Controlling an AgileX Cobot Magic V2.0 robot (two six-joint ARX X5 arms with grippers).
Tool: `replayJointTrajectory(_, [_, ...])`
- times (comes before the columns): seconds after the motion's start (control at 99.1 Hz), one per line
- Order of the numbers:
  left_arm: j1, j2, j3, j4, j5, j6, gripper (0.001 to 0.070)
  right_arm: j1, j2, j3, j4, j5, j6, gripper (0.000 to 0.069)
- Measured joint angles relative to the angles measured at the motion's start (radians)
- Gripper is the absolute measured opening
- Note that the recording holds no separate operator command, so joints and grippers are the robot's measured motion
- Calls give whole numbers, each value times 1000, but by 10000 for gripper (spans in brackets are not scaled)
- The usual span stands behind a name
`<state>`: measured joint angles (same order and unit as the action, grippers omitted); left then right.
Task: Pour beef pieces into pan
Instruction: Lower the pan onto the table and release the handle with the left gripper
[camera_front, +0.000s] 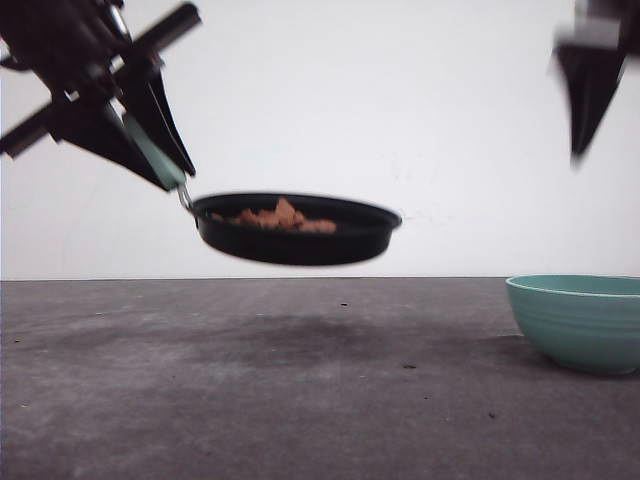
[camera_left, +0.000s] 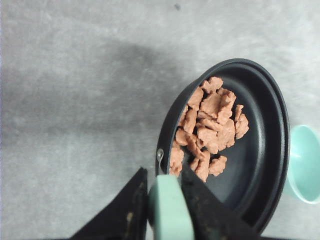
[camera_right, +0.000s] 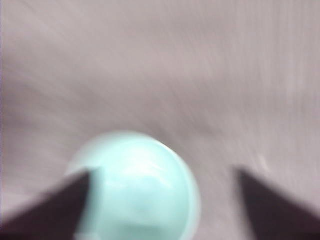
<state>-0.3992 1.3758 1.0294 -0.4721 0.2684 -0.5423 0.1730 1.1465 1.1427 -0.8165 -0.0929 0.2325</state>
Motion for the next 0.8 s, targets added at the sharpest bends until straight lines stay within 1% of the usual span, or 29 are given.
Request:
replayJointTrajectory(0.04, [0, 23, 0, -1, 0, 0, 61, 19, -69, 0, -1, -11, 0, 201])
replayJointTrajectory(0.071, [0, 40, 0, -1, 0, 0, 61, 34, -118, 0, -1, -13, 0, 133])
replayJointTrajectory(0.111, [2, 61, 0, 1, 0, 0, 61, 53, -179, 0, -2, -13, 1, 79])
replayJointTrajectory(0.172, [3, 93, 0, 8, -1, 0, 61, 88, -266, 0, -6, -16, 6, 37])
replayJointTrajectory(0.333, [13, 168, 0, 37, -2, 0, 61, 139, -414, 0, -58, -8, 12, 15])
replayJointTrajectory(0.404, [17, 197, 0, 35, 0, 0, 61, 140, -452, 0, -92, 18, 12, 14])
replayJointTrajectory(0.535, [19, 217, 0, 40, 3, 1, 61, 140, -480, 0, -173, 70, 12, 14])
replayJointTrajectory(0.696, [19, 217, 8, 35, 8, 5, 63, 140, -481, -1, -225, 76, 13, 14])
replayJointTrajectory(0.747, [19, 217, 8, 29, 13, 5, 89, 140, -481, -1, -225, 76, 14, 14])
replayJointTrajectory(0.797, [19, 219, 8, 16, 18, 5, 163, 140, -481, -1, -225, 76, 15, 14])
